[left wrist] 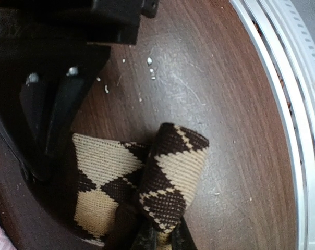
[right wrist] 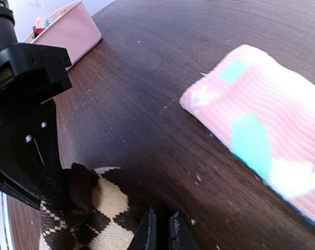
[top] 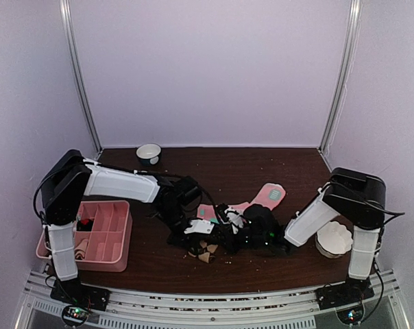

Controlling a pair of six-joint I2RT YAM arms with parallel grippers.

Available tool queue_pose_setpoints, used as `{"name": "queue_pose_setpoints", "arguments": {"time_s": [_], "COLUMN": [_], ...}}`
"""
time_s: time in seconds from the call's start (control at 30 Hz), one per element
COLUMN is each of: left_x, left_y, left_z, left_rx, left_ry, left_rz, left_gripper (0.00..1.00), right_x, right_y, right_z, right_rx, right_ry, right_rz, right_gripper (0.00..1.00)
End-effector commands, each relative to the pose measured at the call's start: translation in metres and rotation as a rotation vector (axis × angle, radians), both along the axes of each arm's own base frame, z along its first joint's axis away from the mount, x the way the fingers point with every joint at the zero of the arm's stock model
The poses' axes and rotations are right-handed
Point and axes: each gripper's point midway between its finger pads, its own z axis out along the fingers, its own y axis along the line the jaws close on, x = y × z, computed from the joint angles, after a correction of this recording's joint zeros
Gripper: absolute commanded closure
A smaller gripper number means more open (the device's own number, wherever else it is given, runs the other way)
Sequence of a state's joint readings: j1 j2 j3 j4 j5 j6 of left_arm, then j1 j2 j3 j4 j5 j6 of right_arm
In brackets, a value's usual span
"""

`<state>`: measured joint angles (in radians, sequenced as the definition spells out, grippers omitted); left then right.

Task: Roll the socks
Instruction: Roll the sock.

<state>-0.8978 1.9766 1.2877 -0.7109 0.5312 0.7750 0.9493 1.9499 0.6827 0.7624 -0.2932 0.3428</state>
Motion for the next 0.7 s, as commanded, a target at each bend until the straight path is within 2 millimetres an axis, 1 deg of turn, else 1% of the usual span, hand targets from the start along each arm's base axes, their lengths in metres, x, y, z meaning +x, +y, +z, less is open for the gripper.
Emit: {"name": "queue_pose_setpoints", "arguments": {"time_s": [0.0, 0.07, 0.13, 0.2, 0.3, 0.33, 0.37, 0.4, 0.47, 0.53, 0.6, 0.67], "left_x": [-0.017, -0.016, -0.015, -0.011, -0.005, -0.004, -0.003, -0.002, 0.0, -0.001, 0.0, 0.0], "left_y": [0.025, 0.024, 0.024, 0.022, 0.021, 0.022, 0.022, 0.022, 0.021, 0.021, 0.021, 0.021], "left_z": [-0.029, -0.034, -0.036, -0.035, -0.034, -0.034, -0.036, -0.036, -0.038, -0.04, -0.042, -0.045], "left_rx": [0.203, 0.23, 0.244, 0.238, 0.241, 0.245, 0.25, 0.254, 0.255, 0.263, 0.274, 0.287], "left_ry": [0.168, 0.204, 0.256, 0.306, 0.378, 0.399, 0.416, 0.424, 0.426, 0.438, 0.444, 0.451], "left_rz": [0.053, 0.062, 0.072, 0.089, 0.118, 0.125, 0.129, 0.132, 0.133, 0.131, 0.134, 0.136], "left_gripper": [1.0, 1.0, 1.0, 1.0, 1.0, 1.0, 1.0, 1.0, 1.0, 1.0, 1.0, 1.0], "right_x": [0.002, -0.008, -0.016, -0.022, -0.026, -0.028, -0.031, -0.031, -0.023, -0.011, -0.009, -0.008], "right_y": [-0.028, -0.022, -0.024, -0.036, -0.061, -0.07, -0.081, -0.087, -0.105, -0.125, -0.14, -0.155], "right_z": [-0.013, 0.003, 0.013, 0.018, 0.025, 0.026, 0.025, 0.03, 0.039, 0.045, 0.052, 0.066], "right_rx": [-0.081, -0.021, 0.003, 0.013, 0.005, -0.001, -0.008, 0.0, 0.014, 0.033, 0.12, 0.231], "right_ry": [-0.019, -0.043, -0.078, -0.115, -0.175, -0.188, -0.197, -0.211, -0.233, -0.214, -0.184, -0.212], "right_rz": [-0.053, -0.005, 0.016, 0.007, -0.051, -0.073, -0.096, -0.121, -0.223, -0.371, -0.45, -0.498], "right_gripper": [0.87, 0.83, 0.81, 0.8, 0.77, 0.64, 0.08, 0.01, 0.0, 0.0, 0.0, 0.0]}}
